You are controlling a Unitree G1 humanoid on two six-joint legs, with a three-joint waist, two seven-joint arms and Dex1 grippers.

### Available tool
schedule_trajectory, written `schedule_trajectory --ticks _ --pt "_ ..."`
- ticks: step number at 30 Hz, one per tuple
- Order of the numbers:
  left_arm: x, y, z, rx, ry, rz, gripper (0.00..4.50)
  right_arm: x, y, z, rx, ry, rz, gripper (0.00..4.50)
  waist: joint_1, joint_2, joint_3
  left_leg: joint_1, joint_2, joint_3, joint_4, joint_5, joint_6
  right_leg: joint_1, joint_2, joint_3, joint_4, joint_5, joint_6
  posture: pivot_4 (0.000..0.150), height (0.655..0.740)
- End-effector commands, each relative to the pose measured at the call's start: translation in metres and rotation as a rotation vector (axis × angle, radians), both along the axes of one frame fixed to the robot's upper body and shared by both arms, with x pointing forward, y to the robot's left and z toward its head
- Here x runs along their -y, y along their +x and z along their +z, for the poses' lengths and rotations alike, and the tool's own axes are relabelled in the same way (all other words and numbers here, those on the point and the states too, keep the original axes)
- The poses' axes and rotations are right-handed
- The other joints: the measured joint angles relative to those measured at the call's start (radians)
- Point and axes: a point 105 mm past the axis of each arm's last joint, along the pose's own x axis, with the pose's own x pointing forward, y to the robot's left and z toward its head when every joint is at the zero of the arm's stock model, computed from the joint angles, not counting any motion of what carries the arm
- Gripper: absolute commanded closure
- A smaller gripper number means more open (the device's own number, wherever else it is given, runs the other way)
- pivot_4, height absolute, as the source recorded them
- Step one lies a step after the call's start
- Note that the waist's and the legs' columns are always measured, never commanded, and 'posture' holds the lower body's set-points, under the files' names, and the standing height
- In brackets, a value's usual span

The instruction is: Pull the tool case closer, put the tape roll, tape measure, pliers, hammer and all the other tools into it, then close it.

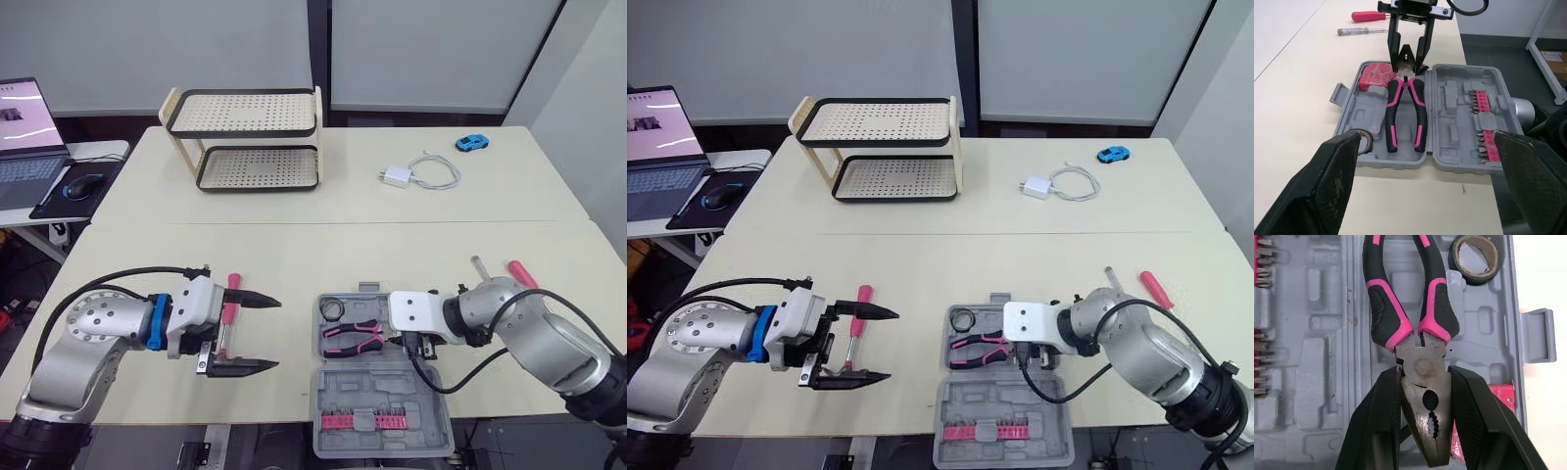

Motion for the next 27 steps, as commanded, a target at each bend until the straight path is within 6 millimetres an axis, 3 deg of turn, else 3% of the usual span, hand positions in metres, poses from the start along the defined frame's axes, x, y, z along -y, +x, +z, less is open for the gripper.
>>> schedule_trajectory --ticks 1,27 --pt "0.003 -0.004 0.005 0.029 0.008 -0.024 0.0 -0.008 -0.001 0.011 0.053 0.018 0.017 3.32 0.0 0.0 0.0 0.0 0.0 0.0 0.0 0.0 0.0 0.0 0.0 0.0 0.0 0.0 0.0 0.15 0.74" --pt "0.009 -0.003 0.005 0.019 0.006 -0.038 0.0 -0.018 -0.002 -0.002 0.067 0.005 -0.006 3.32 0.0 0.0 0.0 0.0 0.0 0.0 0.0 0.0 0.0 0.0 0.0 0.0 0.0 0.0 0.0 0.15 0.74"
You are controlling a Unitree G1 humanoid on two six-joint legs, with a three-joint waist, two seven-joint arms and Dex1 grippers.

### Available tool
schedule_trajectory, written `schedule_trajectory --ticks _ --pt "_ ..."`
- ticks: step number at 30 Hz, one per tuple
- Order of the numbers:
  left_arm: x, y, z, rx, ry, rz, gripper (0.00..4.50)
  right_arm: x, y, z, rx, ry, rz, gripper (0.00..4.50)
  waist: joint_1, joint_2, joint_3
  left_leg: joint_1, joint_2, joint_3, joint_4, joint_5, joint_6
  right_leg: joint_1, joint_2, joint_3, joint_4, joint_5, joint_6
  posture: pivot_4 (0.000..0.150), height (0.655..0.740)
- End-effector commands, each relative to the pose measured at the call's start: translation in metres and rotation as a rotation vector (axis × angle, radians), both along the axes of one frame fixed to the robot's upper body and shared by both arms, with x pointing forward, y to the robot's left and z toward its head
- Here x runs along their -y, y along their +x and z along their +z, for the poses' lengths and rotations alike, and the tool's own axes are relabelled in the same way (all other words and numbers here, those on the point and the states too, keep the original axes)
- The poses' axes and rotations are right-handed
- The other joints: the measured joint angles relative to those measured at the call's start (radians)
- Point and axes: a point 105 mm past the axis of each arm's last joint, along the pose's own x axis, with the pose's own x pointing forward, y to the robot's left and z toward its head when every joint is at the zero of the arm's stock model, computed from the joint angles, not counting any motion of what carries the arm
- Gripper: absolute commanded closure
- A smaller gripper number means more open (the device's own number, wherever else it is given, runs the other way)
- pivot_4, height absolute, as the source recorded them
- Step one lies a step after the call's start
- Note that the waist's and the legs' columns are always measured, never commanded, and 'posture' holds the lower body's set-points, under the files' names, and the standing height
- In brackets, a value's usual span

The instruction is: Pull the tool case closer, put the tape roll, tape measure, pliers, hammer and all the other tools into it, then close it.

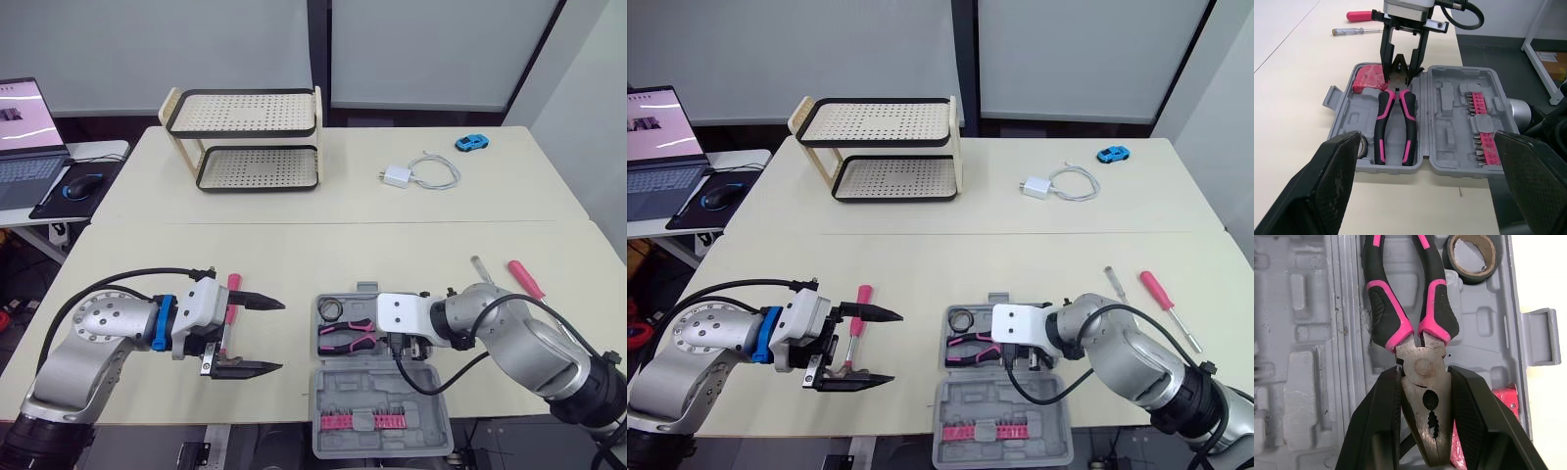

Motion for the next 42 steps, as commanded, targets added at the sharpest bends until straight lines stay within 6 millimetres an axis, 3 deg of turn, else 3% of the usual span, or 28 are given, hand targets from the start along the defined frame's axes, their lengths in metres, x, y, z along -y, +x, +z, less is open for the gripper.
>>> schedule_trajectory --ticks 1,15,25,30,33,42 --pt "0.004 -0.004 0.006 0.023 0.007 -0.035 0.0 -0.006 -0.002 0.005 0.039 0.018 0.02 3.32 0.0 0.0 0.0 0.0 0.0 0.0 0.0 0.0 0.0 0.0 0.0 0.0 0.0 0.0 0.0 0.15 0.74" --pt "0.008 -0.004 0.005 0.016 0.007 -0.048 0.0 0.003 -0.005 -0.019 0.023 -0.01 0.001 3.32 0.0 0.0 0.0 0.0 0.0 0.0 0.0 0.0 0.0 0.0 0.0 0.0 0.0 0.0 0.0 0.15 0.74" --pt "0.008 -0.004 0.005 0.015 0.008 -0.05 0.0 0.008 -0.005 -0.022 0.03 -0.011 0.001 3.32 0.0 0.0 0.0 0.0 0.0 0.0 0.0 0.0 0.0 0.0 0.0 0.0 0.0 0.0 0.0 0.15 0.74" --pt "0.008 -0.002 0.005 0.019 0.008 -0.05 0.0 0.01 -0.006 -0.023 0.032 -0.007 0.003 1.67 0.001 0.0 0.0 0.0 -0.001 0.0 0.0 0.0 0.0 0.001 0.0 0.0 0.0 0.0 0.0 0.15 0.74" --pt "0.009 -0.002 0.005 0.019 0.008 -0.057 0.0 0.01 0.0 -0.012 0.049 0.022 0.003 0.6 0.001 0.0 0.0 0.0 -0.001 0.0 0.0 0.0 0.0 0.001 0.0 0.0 0.0 0.0 0.0 0.15 0.74" --pt "0.012 -0.002 0.004 0.021 0.004 -0.078 0.0 -0.009 -0.001 0.023 0.038 0.283 0.039 0.6 0.0 0.0 0.0 0.0 0.0 0.0 0.0 0.0 0.0 0.001 0.001 0.0 0.0 0.0 0.0 0.15 0.74"
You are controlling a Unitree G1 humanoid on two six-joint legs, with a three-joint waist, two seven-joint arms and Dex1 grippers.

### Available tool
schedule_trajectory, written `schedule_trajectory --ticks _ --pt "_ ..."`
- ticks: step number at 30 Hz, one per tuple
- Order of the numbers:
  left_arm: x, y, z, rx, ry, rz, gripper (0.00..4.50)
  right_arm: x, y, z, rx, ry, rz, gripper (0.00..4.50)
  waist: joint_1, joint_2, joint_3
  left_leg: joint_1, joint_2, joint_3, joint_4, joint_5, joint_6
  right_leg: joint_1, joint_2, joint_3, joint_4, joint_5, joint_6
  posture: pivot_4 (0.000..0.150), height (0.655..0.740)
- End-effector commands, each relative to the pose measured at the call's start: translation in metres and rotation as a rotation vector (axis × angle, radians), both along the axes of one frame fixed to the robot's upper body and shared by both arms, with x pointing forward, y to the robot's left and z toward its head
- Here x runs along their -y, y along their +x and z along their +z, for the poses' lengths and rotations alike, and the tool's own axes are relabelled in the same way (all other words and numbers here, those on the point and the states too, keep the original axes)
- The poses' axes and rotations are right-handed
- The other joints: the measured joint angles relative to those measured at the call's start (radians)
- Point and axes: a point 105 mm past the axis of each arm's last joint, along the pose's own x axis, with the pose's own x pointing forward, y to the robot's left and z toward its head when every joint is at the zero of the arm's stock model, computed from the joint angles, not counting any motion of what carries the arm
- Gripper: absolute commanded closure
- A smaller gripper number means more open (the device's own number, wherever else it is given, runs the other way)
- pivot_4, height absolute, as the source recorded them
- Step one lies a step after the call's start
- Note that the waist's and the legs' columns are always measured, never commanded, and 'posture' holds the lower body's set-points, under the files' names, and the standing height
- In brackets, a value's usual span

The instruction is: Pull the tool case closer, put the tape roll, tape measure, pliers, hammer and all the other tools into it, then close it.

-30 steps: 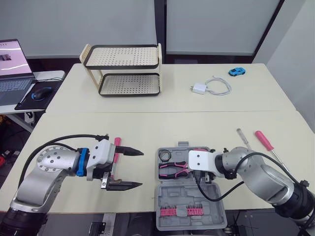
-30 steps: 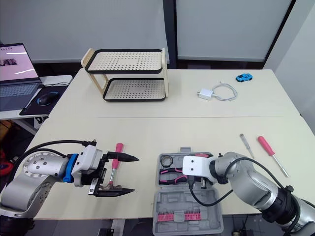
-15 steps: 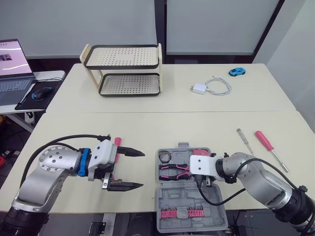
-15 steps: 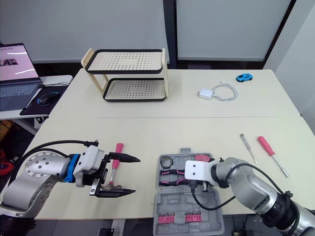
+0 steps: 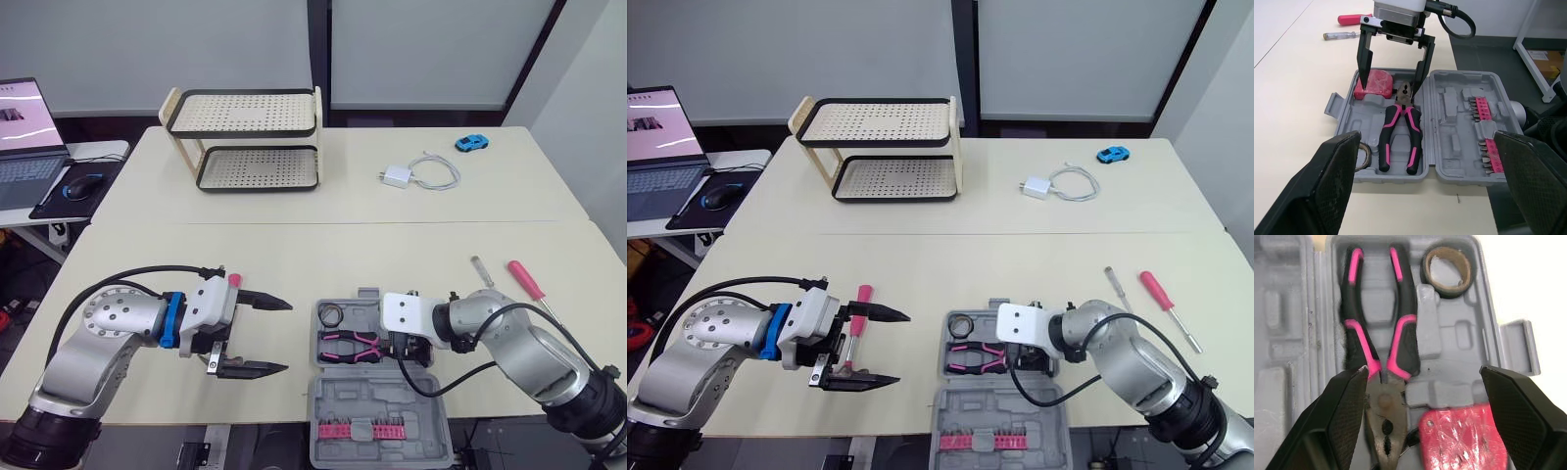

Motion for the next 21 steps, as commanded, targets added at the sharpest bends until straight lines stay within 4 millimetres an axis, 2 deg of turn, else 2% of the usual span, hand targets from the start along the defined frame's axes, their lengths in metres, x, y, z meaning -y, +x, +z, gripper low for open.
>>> schedule_trajectory --ticks 1,2,5,14,15,21 --pt "0.003 -0.002 0.004 0.027 -0.003 -0.032 0.0 -0.007 -0.003 0.02 0.05 0.113 0.036 0.6 0.0 0.0 0.0 0.0 0.0 0.0 0.0 0.0 0.0 0.0 0.0 0.0 0.0 0.0 0.0 0.15 0.74" --pt "0.003 -0.002 0.004 0.026 -0.003 -0.034 0.0 -0.008 -0.004 0.021 0.048 0.135 0.037 0.6 0.0 0.0 0.0 0.0 0.0 0.0 0.0 0.0 0.0 0.0 0.0 0.0 0.0 0.0 0.0 0.15 0.74" --pt "0.005 -0.004 0.004 0.026 -0.005 -0.042 0.0 -0.012 -0.007 0.02 0.061 0.201 0.038 1.19 0.0 0.0 0.0 0.0 0.0 0.0 0.0 0.0 0.0 0.0 0.0 0.0 0.0 0.0 0.0 0.15 0.74" --pt "0.006 -0.006 0.004 0.027 -0.006 -0.055 0.0 -0.012 -0.008 -0.007 0.097 0.271 0.006 4.32 0.0 0.0 0.0 0.001 -0.001 0.0 0.0 0.0 0.0 0.0 0.0 0.0 0.0 0.0 0.0 0.15 0.74" --pt "0.006 -0.006 0.004 0.027 -0.005 -0.056 0.0 -0.012 -0.007 -0.011 0.095 0.27 -0.001 4.46 0.0 0.0 0.0 0.001 0.0 0.001 0.0 0.0 0.0 0.0 0.0 0.0 0.001 0.0 0.0 0.15 0.74" --pt "0.006 -0.005 0.004 0.03 -0.004 -0.055 0.0 -0.002 -0.003 -0.037 0.084 0.23 -0.047 4.46 -0.001 0.0 0.0 0.001 -0.001 0.001 0.0 0.0 0.0 0.0 0.0 0.001 0.001 0.0 0.0 0.15 0.74"
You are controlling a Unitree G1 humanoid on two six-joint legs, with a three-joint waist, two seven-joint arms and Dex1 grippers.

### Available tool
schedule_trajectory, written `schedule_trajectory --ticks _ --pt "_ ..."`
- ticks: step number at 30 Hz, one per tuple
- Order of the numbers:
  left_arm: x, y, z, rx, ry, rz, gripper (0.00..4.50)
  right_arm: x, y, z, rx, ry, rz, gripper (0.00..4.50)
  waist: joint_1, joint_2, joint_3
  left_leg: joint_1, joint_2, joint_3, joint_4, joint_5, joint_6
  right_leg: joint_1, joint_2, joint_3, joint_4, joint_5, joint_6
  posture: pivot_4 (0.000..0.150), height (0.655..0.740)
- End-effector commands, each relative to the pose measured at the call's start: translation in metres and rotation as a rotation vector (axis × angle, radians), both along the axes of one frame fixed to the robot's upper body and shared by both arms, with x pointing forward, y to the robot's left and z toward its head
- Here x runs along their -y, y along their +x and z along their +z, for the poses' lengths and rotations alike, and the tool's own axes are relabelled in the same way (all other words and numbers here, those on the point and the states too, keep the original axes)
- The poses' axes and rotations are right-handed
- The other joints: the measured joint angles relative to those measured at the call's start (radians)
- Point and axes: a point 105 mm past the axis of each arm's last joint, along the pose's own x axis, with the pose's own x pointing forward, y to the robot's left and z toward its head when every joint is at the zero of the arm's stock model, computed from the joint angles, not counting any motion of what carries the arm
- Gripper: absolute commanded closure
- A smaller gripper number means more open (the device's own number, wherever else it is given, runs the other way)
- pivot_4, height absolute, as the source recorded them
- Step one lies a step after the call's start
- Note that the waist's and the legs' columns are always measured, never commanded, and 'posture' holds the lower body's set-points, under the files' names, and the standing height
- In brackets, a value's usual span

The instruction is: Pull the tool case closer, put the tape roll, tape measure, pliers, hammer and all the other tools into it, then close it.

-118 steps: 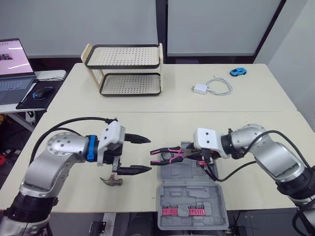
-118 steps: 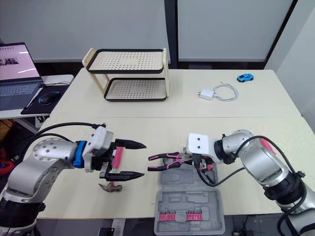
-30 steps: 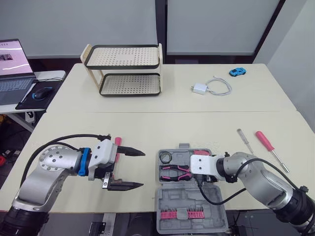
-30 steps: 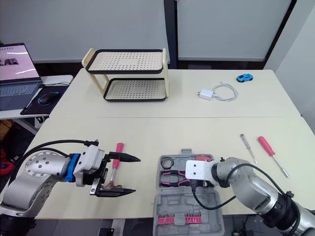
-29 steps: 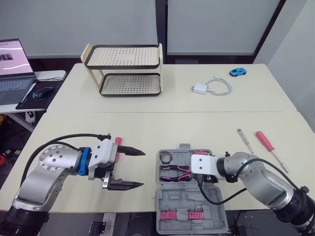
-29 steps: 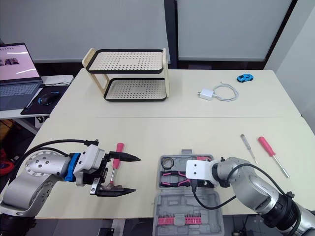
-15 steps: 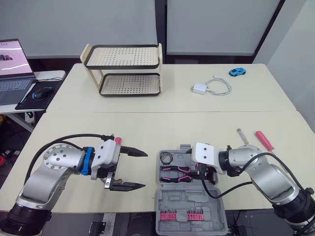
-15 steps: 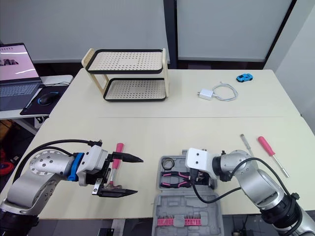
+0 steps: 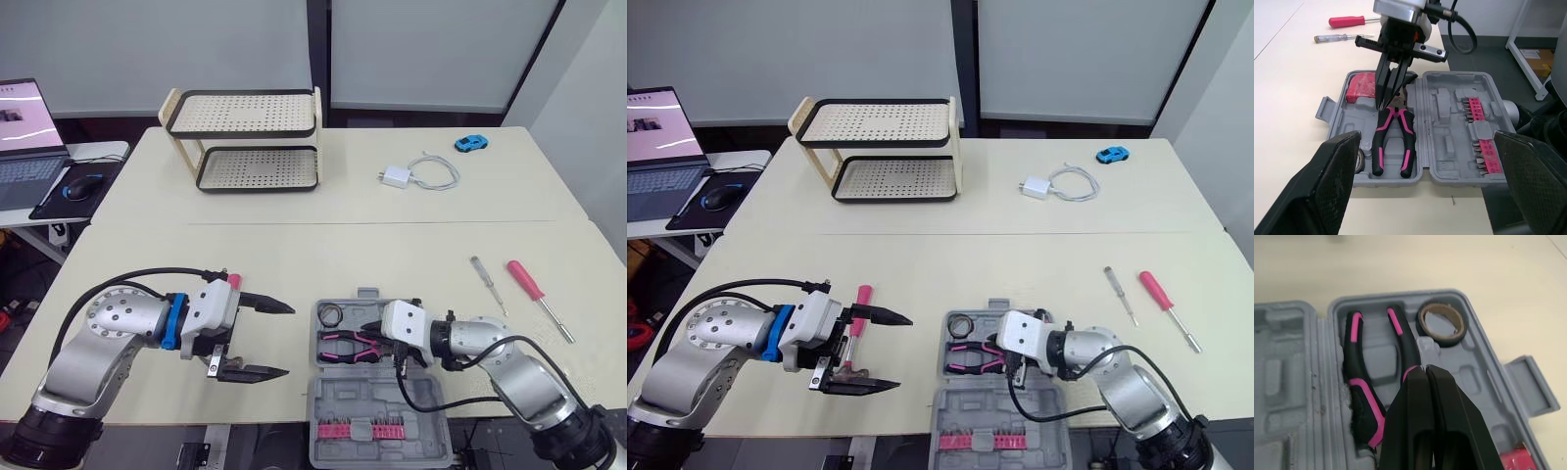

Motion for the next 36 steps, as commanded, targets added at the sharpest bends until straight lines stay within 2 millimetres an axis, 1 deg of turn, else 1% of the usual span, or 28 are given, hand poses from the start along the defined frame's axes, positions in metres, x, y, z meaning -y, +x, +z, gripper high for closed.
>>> schedule_trajectory --ticks 1,11,16,18,21,23,24,26,27,29,32,33,34,35,36 --pt "0.005 -0.002 0.004 0.03 -0.004 -0.026 0.0 -0.001 0.0 -0.005 0.022 -0.003 0.002 4.46 0.0 0.0 0.0 0.0 0.0 0.0 0.0 0.0 0.0 0.0 0.0 0.0 0.0 0.0 0.0 0.15 0.74" --pt "0.004 -0.004 0.002 0.025 0.003 -0.018 0.0 -0.003 -0.011 -0.026 -0.03 -0.087 -0.012 4.46 0.0 0.0 -0.001 0.002 0.0 0.0 0.0 0.0 0.0 0.001 0.001 0.0 0.0 0.0 0.0 0.15 0.74" --pt "0.002 -0.005 0.001 0.023 0.006 -0.009 0.0 -0.001 -0.012 -0.023 -0.031 -0.076 -0.027 4.46 0.0 0.0 -0.001 0.002 0.0 0.0 0.0 0.0 0.0 0.001 0.001 0.0 0.0 0.0 0.0 0.15 0.74" --pt "0.0 -0.003 0.001 0.026 0.008 0.005 0.0 -0.002 -0.011 -0.013 -0.018 -0.049 -0.029 4.46 0.001 0.0 -0.001 0.002 0.0 0.0 0.0 0.0 0.0 0.001 0.001 0.0 0.0 0.0 0.0 0.15 0.74" --pt "-0.003 0.0 0.001 0.032 0.002 0.044 0.0 -0.004 -0.011 0.01 0.01 0.02 -0.011 4.46 0.001 0.0 -0.001 0.002 0.0 0.0 0.0 0.0 0.0 0.001 0.0 0.0 0.0 0.0 0.0 0.15 0.74" --pt "-0.012 0.003 -0.001 0.018 -0.002 0.101 0.0 0.007 -0.001 0.033 0.035 0.07 -0.026 4.46 0.001 0.0 0.0 0.001 0.001 0.0 0.0 0.0 0.0 0.001 0.0 0.0 0.0 0.0 0.0 0.15 0.74" --pt "-0.016 0.004 -0.002 0.011 -0.003 0.12 0.0 0.012 0.001 0.04 0.038 0.085 -0.027 4.46 0.0 0.001 0.0 0.001 0.001 0.0 0.0 0.0 0.0 0.001 0.0 0.001 0.0 0.0 0.0 0.15 0.74" --pt "-0.028 0.005 -0.003 0.008 0.006 0.164 0.0 0.024 -0.001 0.056 0.053 0.096 -0.006 4.1 0.0 0.001 0.0 0.002 0.001 0.0 0.0 0.0 0.0 0.001 0.0 0.001 0.0 0.0 0.0 0.15 0.74" --pt "-0.036 0.008 0.0 0.006 -0.002 0.206 0.0 0.034 -0.003 0.064 0.057 0.1 0.001 3.85 0.001 0.001 0.0 0.002 0.001 0.0 0.0 0.0 0.0 0.001 0.0 0.001 0.0 0.0 0.0 0.15 0.74" --pt "-0.053 0.012 0.005 -0.006 -0.004 0.283 0.0 0.054 -0.007 0.078 0.054 0.104 0.006 3.17 0.003 0.0 0.0 0.001 0.002 0.0 -0.001 0.0 0.0 0.001 0.0 0.0 0.0 0.0 0.0 0.15 0.74" --pt "-0.075 0.015 0.008 0.003 0.035 0.359 0.0 0.077 -0.015 0.087 0.028 0.1 0.0 2.08 0.004 0.0 0.0 0.001 0.002 -0.001 -0.001 0.0 0.0 0.002 0.0 -0.001 -0.001 0.0 0.0 0.15 0.74" --pt "-0.09 0.017 0.01 0.009 0.057 0.416 0.0 0.092 -0.017 0.089 0.012 0.074 -0.02 1.69 0.004 0.0 0.0 0.001 0.002 0.0 -0.001 0.0 0.001 0.002 0.0 -0.001 -0.001 0.0 0.0 0.15 0.74" --pt "-0.111 0.019 0.014 0.02 0.084 0.498 0.0 0.114 -0.019 0.092 0.001 0.034 -0.062 1.34 0.004 0.001 0.0 0.001 0.002 0.0 -0.001 0.0 0.001 0.002 0.0 -0.001 -0.001 0.0 0.0 0.15 0.74" --pt "-0.126 0.019 0.017 0.028 0.101 0.554 0.0 0.13 -0.022 0.096 -0.005 0.006 -0.088 0.99 0.003 0.001 0.001 0.001 0.002 0.0 -0.001 0.0 0.001 0.002 0.0 0.0 -0.001 0.0 0.0 0.15 0.74" --pt "-0.145 0.017 0.02 0.031 0.119 0.627 0.0 0.153 -0.021 0.101 0.002 -0.028 -0.152 0.66 0.003 0.001 0.001 0.001 0.002 0.001 -0.001 -0.001 0.001 0.002 0.0 0.0 -0.001 0.0 0.0 0.15 0.74"
